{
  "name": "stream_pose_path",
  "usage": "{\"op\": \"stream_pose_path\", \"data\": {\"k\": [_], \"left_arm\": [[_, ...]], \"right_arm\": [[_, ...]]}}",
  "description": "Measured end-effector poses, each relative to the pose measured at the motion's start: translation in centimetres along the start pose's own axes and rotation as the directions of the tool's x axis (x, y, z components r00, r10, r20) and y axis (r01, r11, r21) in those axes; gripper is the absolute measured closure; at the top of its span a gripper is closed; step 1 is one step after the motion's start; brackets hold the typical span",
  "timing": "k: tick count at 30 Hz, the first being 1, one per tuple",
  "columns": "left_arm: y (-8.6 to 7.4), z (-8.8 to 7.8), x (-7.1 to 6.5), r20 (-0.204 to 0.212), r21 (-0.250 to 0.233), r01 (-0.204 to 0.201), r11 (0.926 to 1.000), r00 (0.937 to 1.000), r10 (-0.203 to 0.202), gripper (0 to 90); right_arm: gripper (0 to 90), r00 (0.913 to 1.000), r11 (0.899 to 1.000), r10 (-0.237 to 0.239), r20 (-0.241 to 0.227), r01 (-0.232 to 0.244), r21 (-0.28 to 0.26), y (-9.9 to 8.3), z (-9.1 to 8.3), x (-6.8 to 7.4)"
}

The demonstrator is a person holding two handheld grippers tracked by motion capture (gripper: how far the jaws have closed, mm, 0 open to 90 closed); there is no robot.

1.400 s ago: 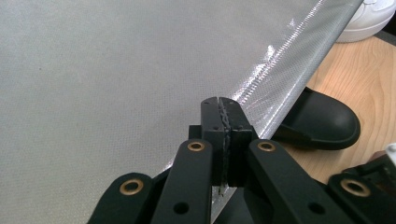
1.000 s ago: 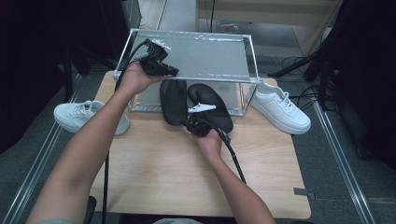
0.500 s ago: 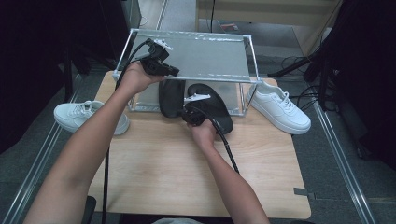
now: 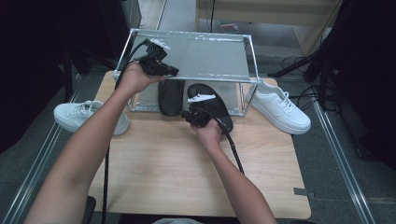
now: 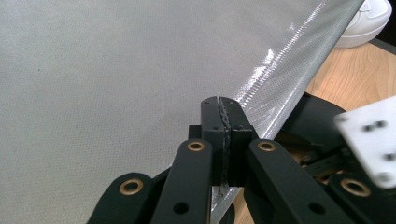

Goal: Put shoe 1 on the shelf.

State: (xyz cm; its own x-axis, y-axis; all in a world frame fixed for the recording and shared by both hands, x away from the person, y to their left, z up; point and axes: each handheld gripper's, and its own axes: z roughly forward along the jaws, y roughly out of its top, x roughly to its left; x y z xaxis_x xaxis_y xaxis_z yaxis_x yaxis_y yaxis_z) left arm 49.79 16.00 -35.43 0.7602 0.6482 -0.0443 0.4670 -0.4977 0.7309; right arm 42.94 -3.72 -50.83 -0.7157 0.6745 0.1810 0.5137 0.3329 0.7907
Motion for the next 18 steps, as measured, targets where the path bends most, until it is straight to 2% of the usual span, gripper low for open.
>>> {"op": "stream_pose_path", "data": {"k": [9, 12, 18], "left_arm": [[0.0, 0.0, 0.0, 0.006, 0.001, 0.014, 0.9999, 0.9999, -0.014, 89.9], [0.0, 0.0, 0.0, 0.002, -0.002, 0.011, 0.9999, 0.9999, -0.011, 89.9], [-0.1, -0.1, -0.1, -0.005, -0.003, 0.009, 1.0000, 0.9999, -0.009, 89.9]], "right_arm": [[90.0, 0.9996, 1.000, -0.024, -0.014, 0.024, 0.001, -1.9, -4.3, -0.8], [90.0, 0.9995, 1.000, -0.031, -0.006, 0.031, 0.006, -2.8, -5.7, -1.2], [90.0, 0.9998, 1.000, -0.017, 0.006, 0.018, -0.002, -4.1, -8.6, -2.1]]}}
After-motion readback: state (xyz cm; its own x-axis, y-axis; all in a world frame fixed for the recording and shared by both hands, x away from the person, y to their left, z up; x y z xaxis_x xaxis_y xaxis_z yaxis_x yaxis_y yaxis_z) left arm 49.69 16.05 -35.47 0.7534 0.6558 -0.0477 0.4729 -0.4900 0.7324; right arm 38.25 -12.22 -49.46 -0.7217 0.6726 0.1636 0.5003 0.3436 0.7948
